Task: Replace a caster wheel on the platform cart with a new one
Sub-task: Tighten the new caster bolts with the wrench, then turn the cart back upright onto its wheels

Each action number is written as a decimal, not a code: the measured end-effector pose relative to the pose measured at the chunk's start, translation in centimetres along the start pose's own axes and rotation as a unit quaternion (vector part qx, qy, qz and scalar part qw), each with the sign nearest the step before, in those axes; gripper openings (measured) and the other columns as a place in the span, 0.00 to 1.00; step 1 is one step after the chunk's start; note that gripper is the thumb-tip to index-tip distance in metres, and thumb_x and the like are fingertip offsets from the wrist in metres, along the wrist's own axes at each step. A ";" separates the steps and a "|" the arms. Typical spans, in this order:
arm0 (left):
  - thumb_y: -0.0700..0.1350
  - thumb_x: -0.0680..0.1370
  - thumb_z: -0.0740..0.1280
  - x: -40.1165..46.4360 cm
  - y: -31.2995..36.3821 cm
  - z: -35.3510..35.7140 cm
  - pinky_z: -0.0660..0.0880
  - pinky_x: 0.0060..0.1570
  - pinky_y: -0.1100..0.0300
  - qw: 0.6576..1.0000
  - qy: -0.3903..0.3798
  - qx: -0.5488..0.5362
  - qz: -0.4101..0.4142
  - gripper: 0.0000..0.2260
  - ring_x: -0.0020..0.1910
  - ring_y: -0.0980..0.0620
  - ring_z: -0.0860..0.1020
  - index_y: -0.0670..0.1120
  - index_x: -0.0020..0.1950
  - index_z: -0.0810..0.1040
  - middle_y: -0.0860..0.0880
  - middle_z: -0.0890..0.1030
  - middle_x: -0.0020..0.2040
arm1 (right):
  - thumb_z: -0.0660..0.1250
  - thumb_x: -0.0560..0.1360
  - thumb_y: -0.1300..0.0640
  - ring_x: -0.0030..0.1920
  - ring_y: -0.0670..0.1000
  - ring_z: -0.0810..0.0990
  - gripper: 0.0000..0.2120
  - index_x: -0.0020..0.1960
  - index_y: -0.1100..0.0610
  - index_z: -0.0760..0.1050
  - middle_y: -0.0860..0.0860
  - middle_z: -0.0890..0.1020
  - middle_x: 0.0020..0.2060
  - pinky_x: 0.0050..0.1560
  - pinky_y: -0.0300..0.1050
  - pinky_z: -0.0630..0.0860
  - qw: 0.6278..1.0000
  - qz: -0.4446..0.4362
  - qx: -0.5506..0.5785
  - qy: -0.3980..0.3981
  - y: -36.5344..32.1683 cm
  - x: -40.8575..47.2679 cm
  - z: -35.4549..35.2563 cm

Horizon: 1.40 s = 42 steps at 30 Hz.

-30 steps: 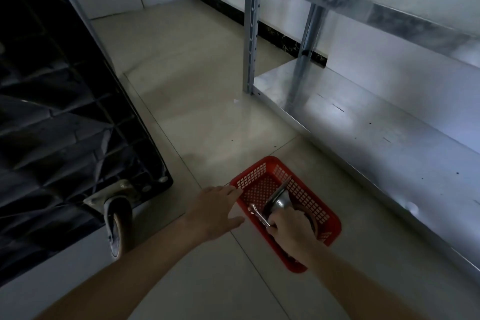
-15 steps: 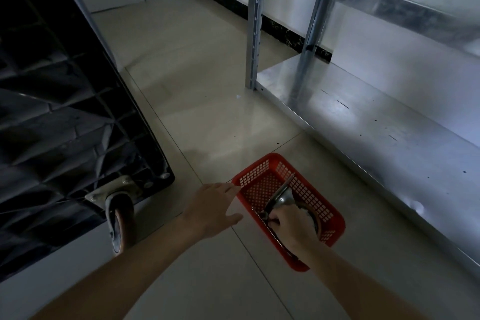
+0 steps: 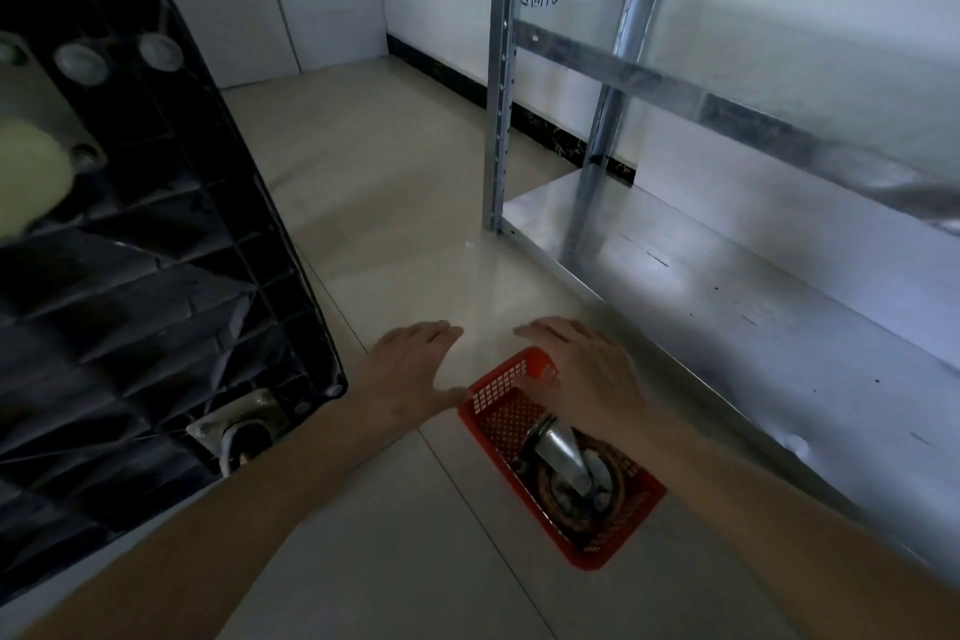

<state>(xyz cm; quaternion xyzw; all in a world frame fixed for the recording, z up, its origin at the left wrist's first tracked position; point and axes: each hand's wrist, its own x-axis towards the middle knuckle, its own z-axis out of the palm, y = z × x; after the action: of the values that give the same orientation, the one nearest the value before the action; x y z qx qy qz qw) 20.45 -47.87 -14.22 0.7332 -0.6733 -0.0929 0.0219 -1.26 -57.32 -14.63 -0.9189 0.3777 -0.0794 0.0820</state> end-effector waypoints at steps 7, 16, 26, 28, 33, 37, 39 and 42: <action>0.66 0.78 0.64 0.4 0.9 -11.6 0.56 0.77 0.51 0.993 0.117 0.004 -0.006 0.37 0.78 0.50 0.59 0.52 0.81 0.56 0.52 0.59 0.81 | 0.64 0.78 0.36 0.71 0.49 0.71 0.31 0.77 0.46 0.64 0.44 0.70 0.74 0.69 0.50 0.67 0.996 -0.020 -0.035 0.075 -2.5 4.5 -11.1; 0.64 0.77 0.66 -2.6 3.2 -27.5 0.68 0.66 0.53 0.968 0.252 0.023 0.000 0.33 0.74 0.50 0.66 0.54 0.79 0.61 0.56 0.65 0.78 | 0.63 0.78 0.39 0.68 0.49 0.74 0.26 0.74 0.45 0.69 0.43 0.73 0.70 0.62 0.50 0.72 0.980 -0.061 -0.052 0.180 -7.3 8.7 -25.9; 0.68 0.77 0.62 -12.7 -4.6 -39.5 0.67 0.68 0.49 0.940 0.306 0.094 -0.119 0.35 0.74 0.48 0.67 0.54 0.79 0.62 0.54 0.65 0.78 | 0.62 0.79 0.38 0.67 0.50 0.74 0.24 0.73 0.43 0.70 0.43 0.73 0.70 0.57 0.49 0.73 0.963 -0.159 0.002 0.218 -19.5 14.1 -34.0; 0.69 0.77 0.62 -15.4 -7.6 -39.8 0.69 0.67 0.48 0.934 0.302 0.101 -0.161 0.34 0.73 0.48 0.68 0.54 0.79 0.63 0.54 0.67 0.77 | 0.61 0.79 0.37 0.68 0.50 0.73 0.24 0.73 0.44 0.70 0.43 0.73 0.70 0.60 0.50 0.74 0.959 -0.191 0.022 0.206 -23.0 14.8 -33.6; 0.73 0.75 0.58 -20.3 -13.6 -37.4 0.71 0.66 0.48 0.923 0.273 0.100 -0.253 0.36 0.72 0.48 0.69 0.54 0.77 0.65 0.53 0.69 0.76 | 0.60 0.80 0.37 0.69 0.51 0.73 0.24 0.73 0.44 0.70 0.44 0.73 0.71 0.61 0.51 0.72 0.954 -0.253 0.034 0.159 -30.4 15.8 -30.8; 0.72 0.76 0.58 -22.1 -17.2 -35.0 0.72 0.64 0.50 0.917 0.251 0.102 -0.292 0.34 0.71 0.49 0.71 0.54 0.77 0.65 0.54 0.70 0.75 | 0.60 0.79 0.35 0.65 0.51 0.76 0.24 0.71 0.44 0.71 0.45 0.75 0.68 0.56 0.50 0.72 0.951 -0.282 0.044 0.122 -34.2 17.4 -27.4; 0.72 0.77 0.57 -22.4 -18.7 -33.8 0.71 0.63 0.51 0.917 0.235 0.098 -0.308 0.34 0.70 0.50 0.72 0.54 0.77 0.65 0.54 0.71 0.75 | 0.59 0.79 0.34 0.64 0.52 0.76 0.24 0.71 0.44 0.72 0.45 0.75 0.68 0.56 0.50 0.72 0.950 -0.290 0.050 0.105 -35.6 18.2 -25.9; 0.73 0.76 0.53 -21.9 -21.0 -32.8 0.72 0.62 0.50 0.912 0.225 0.095 -0.329 0.35 0.69 0.49 0.73 0.54 0.77 0.67 0.54 0.72 0.73 | 0.55 0.80 0.33 0.63 0.52 0.77 0.25 0.71 0.45 0.72 0.46 0.75 0.68 0.55 0.50 0.73 0.950 -0.298 0.047 0.082 -36.9 20.0 -24.1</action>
<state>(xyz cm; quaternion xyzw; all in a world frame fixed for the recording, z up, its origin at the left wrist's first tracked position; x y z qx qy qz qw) 44.91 -27.30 17.01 0.9133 -0.3770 0.1364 0.0714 32.95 -47.76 18.28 -0.9750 0.0875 -0.1929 0.0666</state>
